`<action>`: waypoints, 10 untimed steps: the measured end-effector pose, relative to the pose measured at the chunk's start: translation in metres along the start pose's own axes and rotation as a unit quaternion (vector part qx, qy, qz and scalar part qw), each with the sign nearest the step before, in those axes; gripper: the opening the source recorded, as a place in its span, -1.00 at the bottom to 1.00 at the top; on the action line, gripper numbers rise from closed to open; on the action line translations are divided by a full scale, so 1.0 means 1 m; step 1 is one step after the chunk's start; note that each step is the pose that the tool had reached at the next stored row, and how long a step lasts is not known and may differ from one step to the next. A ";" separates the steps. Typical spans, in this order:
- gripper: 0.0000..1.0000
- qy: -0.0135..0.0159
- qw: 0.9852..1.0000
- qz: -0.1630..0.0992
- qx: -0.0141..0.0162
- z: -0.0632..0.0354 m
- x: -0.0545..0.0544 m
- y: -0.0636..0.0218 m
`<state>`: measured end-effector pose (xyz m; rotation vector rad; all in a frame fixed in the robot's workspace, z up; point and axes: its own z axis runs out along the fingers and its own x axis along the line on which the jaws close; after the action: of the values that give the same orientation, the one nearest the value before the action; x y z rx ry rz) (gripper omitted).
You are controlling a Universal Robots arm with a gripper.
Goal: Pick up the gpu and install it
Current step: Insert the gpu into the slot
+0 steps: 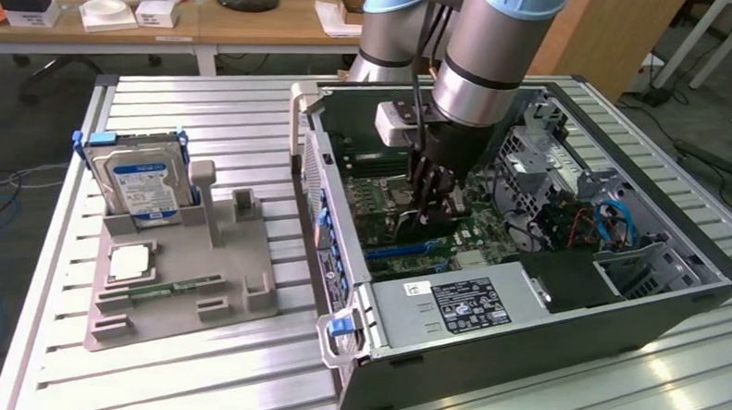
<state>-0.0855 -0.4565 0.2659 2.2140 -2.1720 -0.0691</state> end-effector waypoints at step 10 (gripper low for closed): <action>-0.47 0.000 1.000 0.000 0.001 0.0006 0.000 0.0014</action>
<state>-0.0869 -0.4565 0.2653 2.2149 -2.1730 -0.0674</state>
